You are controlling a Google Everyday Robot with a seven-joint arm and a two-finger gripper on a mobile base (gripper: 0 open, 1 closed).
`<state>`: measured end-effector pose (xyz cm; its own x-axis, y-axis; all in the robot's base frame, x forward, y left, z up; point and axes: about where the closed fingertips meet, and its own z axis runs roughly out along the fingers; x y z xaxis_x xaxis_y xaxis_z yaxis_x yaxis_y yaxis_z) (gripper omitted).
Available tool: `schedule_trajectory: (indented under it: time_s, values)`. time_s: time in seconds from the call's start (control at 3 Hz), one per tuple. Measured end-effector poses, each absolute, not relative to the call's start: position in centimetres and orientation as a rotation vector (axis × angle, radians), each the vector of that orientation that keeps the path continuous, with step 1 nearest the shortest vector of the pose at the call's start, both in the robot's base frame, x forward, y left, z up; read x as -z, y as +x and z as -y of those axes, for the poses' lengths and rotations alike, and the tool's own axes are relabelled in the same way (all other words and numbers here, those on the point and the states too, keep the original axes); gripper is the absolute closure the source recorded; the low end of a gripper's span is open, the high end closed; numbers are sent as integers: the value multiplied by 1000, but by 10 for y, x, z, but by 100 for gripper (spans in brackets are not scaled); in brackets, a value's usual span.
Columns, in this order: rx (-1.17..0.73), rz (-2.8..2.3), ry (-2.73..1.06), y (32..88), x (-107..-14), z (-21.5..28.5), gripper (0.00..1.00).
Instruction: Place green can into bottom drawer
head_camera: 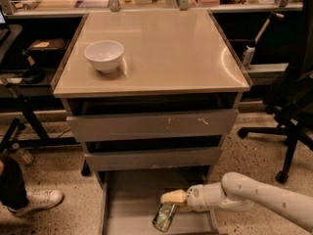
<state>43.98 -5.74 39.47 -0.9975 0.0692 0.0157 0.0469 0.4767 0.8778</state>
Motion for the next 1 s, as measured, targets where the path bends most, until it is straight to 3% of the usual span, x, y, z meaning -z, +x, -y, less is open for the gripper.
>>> schedule_trajectory:
  time_s: [1.0]
  values:
    - [-1760, -2613, 291, 446, -340, 42, 100]
